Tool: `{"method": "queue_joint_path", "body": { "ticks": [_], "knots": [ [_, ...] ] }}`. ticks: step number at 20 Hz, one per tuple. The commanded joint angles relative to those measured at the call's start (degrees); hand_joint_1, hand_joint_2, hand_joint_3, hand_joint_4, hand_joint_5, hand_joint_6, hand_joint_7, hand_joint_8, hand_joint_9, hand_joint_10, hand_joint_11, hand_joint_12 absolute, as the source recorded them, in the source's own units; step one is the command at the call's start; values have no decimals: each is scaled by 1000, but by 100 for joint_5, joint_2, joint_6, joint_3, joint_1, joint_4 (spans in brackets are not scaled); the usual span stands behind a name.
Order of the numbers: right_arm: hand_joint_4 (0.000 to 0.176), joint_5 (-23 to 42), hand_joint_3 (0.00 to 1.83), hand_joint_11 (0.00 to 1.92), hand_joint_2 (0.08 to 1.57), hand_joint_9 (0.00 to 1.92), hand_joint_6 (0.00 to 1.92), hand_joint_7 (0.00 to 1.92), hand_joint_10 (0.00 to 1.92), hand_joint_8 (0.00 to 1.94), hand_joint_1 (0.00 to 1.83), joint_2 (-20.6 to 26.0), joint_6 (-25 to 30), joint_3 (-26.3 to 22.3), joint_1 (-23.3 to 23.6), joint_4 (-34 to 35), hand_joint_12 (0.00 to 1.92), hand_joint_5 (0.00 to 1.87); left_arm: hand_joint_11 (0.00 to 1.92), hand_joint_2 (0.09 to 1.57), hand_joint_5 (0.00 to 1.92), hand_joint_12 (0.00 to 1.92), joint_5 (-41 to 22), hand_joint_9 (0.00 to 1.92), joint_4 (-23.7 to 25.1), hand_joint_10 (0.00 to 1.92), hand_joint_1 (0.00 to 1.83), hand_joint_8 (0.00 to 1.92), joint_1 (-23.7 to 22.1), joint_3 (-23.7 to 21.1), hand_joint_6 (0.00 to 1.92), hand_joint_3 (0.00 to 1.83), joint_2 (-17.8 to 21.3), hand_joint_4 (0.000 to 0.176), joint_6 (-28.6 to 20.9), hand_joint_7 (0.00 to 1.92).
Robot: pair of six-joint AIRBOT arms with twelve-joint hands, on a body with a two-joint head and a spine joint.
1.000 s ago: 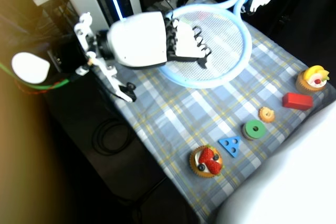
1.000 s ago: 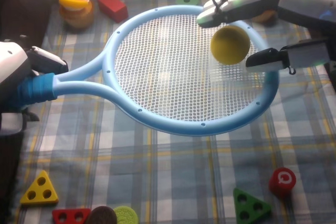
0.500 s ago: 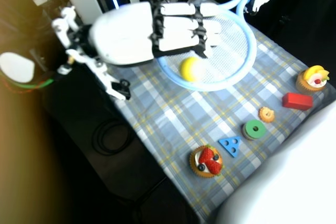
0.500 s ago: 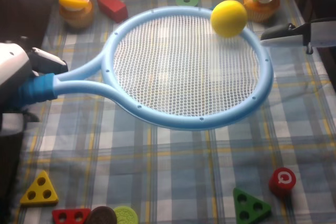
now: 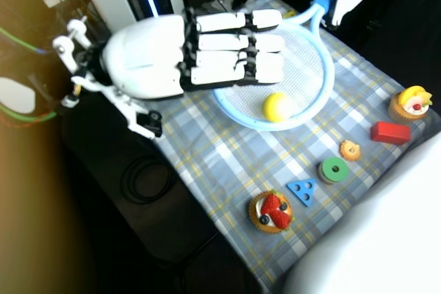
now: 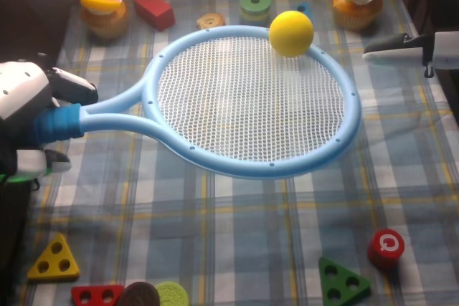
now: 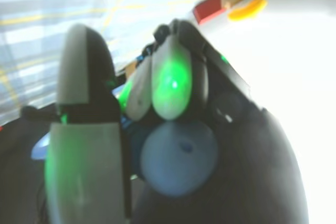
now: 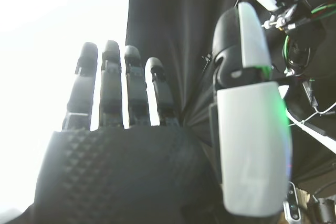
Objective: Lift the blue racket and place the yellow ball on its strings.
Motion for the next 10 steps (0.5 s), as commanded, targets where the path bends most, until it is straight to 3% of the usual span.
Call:
{"method": "queue_joint_path", "body": {
  "ticks": [1,2,3,4,5,8,9,10],
  "knots": [
    [37,680,2,118,1082,265,5,214,11,6,946,9,-8,-9,41,294,301,102,1344,1346,699,1921,-501,1650,76,1921,1500,1921,-84,34,1921,6,-42,107,147,1378],
    [42,680,0,118,1078,268,8,217,10,5,964,8,-10,-9,36,300,298,115,1266,1342,706,1921,-469,1650,47,1921,1509,1921,-95,38,1921,2,-63,103,245,1379],
    [43,680,2,120,1083,276,9,223,11,6,964,8,-10,-9,25,308,297,121,1366,1334,770,1921,-417,1621,10,1921,1488,1921,-102,59,1921,0,-85,117,298,1348],
    [54,680,1,126,1081,293,7,221,15,4,946,8,-10,-9,11,318,300,121,1333,1346,829,1921,-365,1582,-27,1921,1424,1921,-102,88,1921,4,-106,135,298,1323],
    [53,680,0,137,1080,308,4,226,16,5,921,10,-10,-9,-6,329,307,119,1480,1340,841,1921,-317,1581,-63,1921,1450,1921,-102,120,1921,1,-129,165,298,1323],
    [44,681,0,146,1079,314,4,216,14,1,930,11,-10,-9,-45,364,310,122,1492,1317,835,1921,-214,1563,-152,1921,1450,1921,-102,183,1921,0,-200,156,301,1302],
    [39,682,2,148,1083,313,5,220,12,2,935,11,-10,-8,-50,371,311,127,1303,1320,808,1914,-189,1570,-188,1921,1440,1921,-102,196,1921,0,-225,172,330,1320],
    [37,683,1,138,1082,315,6,229,11,5,951,11,-12,-7,-52,374,308,132,1110,1312,712,1767,-173,1529,-241,1921,1460,1921,-102,202,1921,0,-245,150,389,1260]
  ]
}}
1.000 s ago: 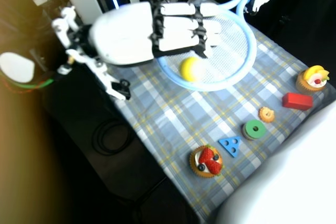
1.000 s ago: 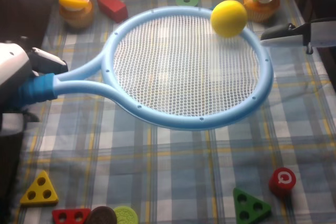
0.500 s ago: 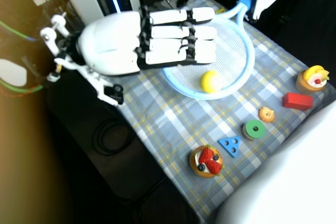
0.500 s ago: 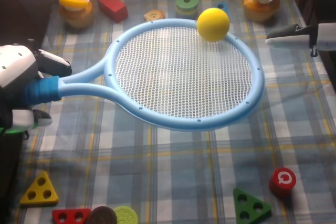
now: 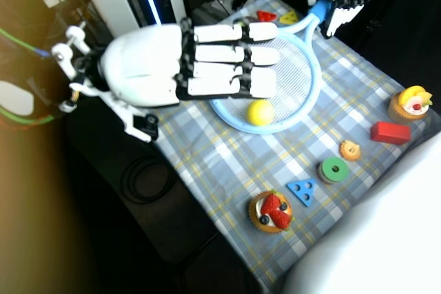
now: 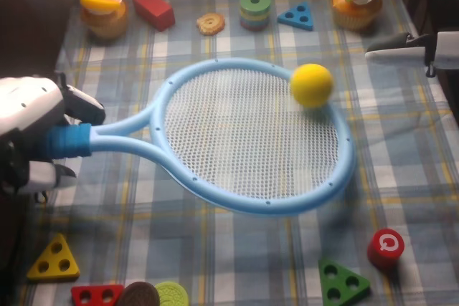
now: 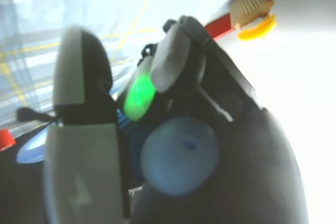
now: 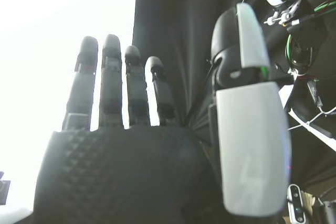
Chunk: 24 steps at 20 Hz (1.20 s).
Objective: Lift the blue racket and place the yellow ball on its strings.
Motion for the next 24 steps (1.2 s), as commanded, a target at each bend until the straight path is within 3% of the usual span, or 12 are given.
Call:
{"method": "queue_joint_path", "body": {
  "ticks": [1,3,4,5,6,7,10,12,16,18,21,24],
  "knots": [
    [31,660,1,145,1083,323,7,232,13,6,953,5,-10,-7,18,262,311,136,1091,1293,716,1770,-566,1504,35,1921,1491,1921,-74,22,1921,0,-4,167,63,1227],
    [44,670,1,155,1084,328,7,237,12,6,964,9,-12,-7,-3,278,316,141,1318,1236,720,1915,-588,1331,-35,1921,1403,1921,-74,8,1921,0,-22,159,189,1006],
    [44,674,3,153,1088,319,6,230,7,2,963,9,-12,-8,-14,288,315,141,1313,1156,582,1920,-606,1237,-52,1921,1331,1921,-73,3,1921,0,-22,86,189,883],
    [41,683,3,158,1089,315,8,237,4,5,962,9,-12,-9,-34,305,317,147,1000,1096,375,1921,-654,941,-90,1921,1238,1913,-69,-9,1879,0,-22,54,189,686],
    [40,690,1,168,1085,322,7,243,6,6,970,14,-12,-11,-49,319,320,150,611,1066,329,1713,-713,567,-137,1695,1139,1571,-52,-21,1304,0,-21,0,189,393],
    [43,698,0,185,1082,323,7,250,6,8,973,18,-12,-12,-65,333,328,152,467,1059,375,1548,-784,437,-167,1477,1074,1284,-18,-46,858,0,-17,0,189,318],
    [45,743,2,162,1090,309,2,241,0,0,991,25,-12,-20,-136,404,319,147,130,1009,251,1161,-1103,335,-221,507,901,149,107,-199,33,0,58,113,181,374],
    [48,773,2,148,1091,312,2,241,2,1,1006,32,-12,-31,-199,456,319,147,4,954,105,889,-1361,327,-151,89,874,7,205,-327,0,0,153,172,-91,272],
    [21,1010,0,46,1095,325,0,236,0,0,1062,67,-19,-86,-415,663,555,168,0,950,0,431,-2138,149,400,1,721,1,517,-574,0,3,584,176,-1685,107],
    [50,1352,1,105,1103,296,0,233,0,0,943,166,-214,-228,-705,992,426,163,0,947,0,17,-2724,31,800,0,754,3,699,-632,0,0,851,176,-2849,47],
    [47,1914,0,19,1122,289,0,277,0,0,949,316,-424,-450,-1133,1485,441,200,11,904,0,5,-3623,0,1302,0,730,0,1014,-478,0,0,1074,149,-4966,19],
    [19,2394,2,45,1152,359,3,351,9,5,958,430,-563,-635,-1500,1827,643,260,82,853,0,53,-4344,2,1590,0,765,0,1177,-158,0,0,1047,174,-6736,21]
  ]
}}
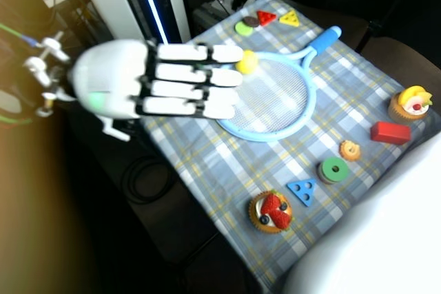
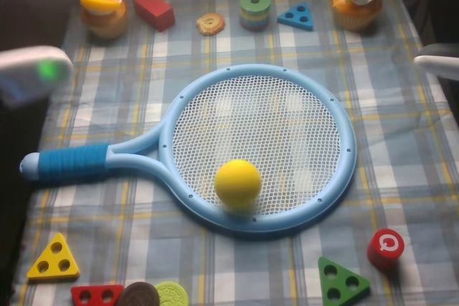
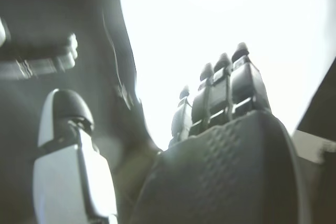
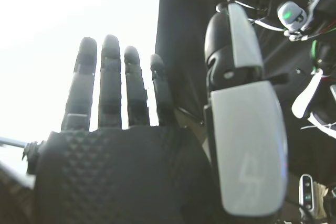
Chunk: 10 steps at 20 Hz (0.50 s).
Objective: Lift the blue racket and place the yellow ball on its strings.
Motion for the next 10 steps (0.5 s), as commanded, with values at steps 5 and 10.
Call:
{"method": "queue_joint_path", "body": {
  "ticks": [5,10],
  "knots": [
    [0,1913,0,211,1199,621,0,538,14,4,886,8,-159,-256,-435,607,779,345,10,889,0,468,-2012,62,-12,1,718,2,320,64,0,0,-60,176,-928,80],
    [71,2568,0,72,1257,521,7,462,0,0,668,79,-433,-507,-479,711,700,222,5,1128,318,539,-2563,139,108,1,390,4,350,351,20,5,-320,9,-1985,158]
  ]
}}
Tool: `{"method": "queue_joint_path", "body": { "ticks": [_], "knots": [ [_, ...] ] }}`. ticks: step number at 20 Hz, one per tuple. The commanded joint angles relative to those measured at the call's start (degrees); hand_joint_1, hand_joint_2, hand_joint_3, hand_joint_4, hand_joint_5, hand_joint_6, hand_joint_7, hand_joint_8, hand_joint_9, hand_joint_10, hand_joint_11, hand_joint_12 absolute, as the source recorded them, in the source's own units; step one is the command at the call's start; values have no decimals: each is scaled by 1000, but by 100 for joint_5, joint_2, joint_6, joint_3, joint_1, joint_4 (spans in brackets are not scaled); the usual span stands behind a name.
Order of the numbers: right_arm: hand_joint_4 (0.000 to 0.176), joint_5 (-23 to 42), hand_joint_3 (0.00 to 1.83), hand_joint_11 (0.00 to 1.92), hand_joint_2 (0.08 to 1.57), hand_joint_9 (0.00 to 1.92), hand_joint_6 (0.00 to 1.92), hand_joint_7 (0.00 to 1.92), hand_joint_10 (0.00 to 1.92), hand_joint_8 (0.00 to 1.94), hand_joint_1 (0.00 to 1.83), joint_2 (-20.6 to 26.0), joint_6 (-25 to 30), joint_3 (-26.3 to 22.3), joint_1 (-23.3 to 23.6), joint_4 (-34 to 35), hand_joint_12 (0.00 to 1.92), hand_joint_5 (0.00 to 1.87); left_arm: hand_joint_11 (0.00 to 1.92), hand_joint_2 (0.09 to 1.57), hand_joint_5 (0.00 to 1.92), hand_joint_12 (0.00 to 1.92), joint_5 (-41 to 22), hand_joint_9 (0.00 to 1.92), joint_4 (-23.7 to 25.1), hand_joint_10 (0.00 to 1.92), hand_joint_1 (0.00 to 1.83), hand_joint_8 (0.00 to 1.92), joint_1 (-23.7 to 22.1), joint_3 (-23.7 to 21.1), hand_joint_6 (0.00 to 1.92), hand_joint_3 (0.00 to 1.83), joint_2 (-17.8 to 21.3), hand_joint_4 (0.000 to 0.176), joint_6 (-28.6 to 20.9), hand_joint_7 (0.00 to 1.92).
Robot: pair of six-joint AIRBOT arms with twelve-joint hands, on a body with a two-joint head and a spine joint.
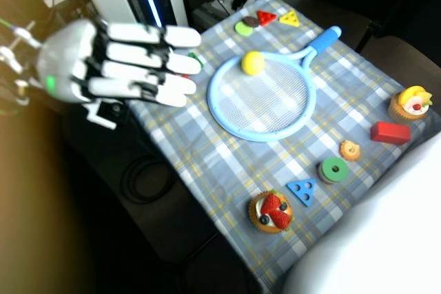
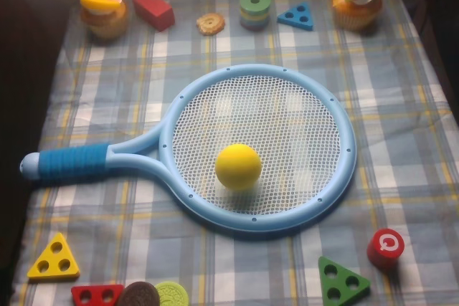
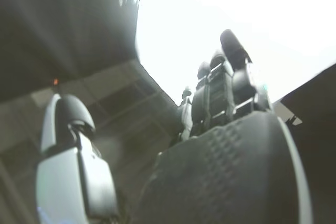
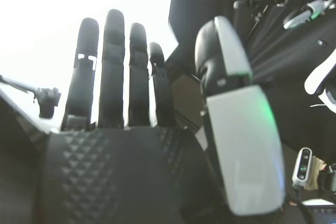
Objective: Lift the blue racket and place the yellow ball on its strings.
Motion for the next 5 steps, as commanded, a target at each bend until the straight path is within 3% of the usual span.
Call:
{"method": "queue_joint_path", "body": {
  "ticks": [1,2,3,4,5],
  "knots": [
    [0,731,0,2,1226,153,55,205,0,0,1014,24,-9,-9,101,22,113,434,3,1270,476,383,-695,164,62,0,127,0,-99,26,303,12,-28,41,-200,204],
    [0,731,0,2,1226,153,55,205,0,0,1014,16,-28,-3,245,-127,113,434,3,1270,476,383,-695,164,212,0,127,0,-250,73,303,12,-63,41,-311,204],
    [0,732,7,0,1247,87,18,157,2,1,883,16,-46,-5,329,-209,22,364,0,1275,337,84,-695,108,366,3,93,2,-453,77,917,2,-80,103,-250,164],
    [12,732,0,37,1218,96,3,150,9,2,855,16,-46,-20,396,-279,20,298,0,1300,327,16,-695,56,502,0,135,6,-634,77,1260,4,-100,115,-180,198],
    [17,734,0,113,1169,172,44,173,13,2,982,21,-54,-48,539,-395,50,399,0,1227,207,2,-696,113,561,12,276,7,-786,103,787,0,-128,35,-238,245]
  ]
}}
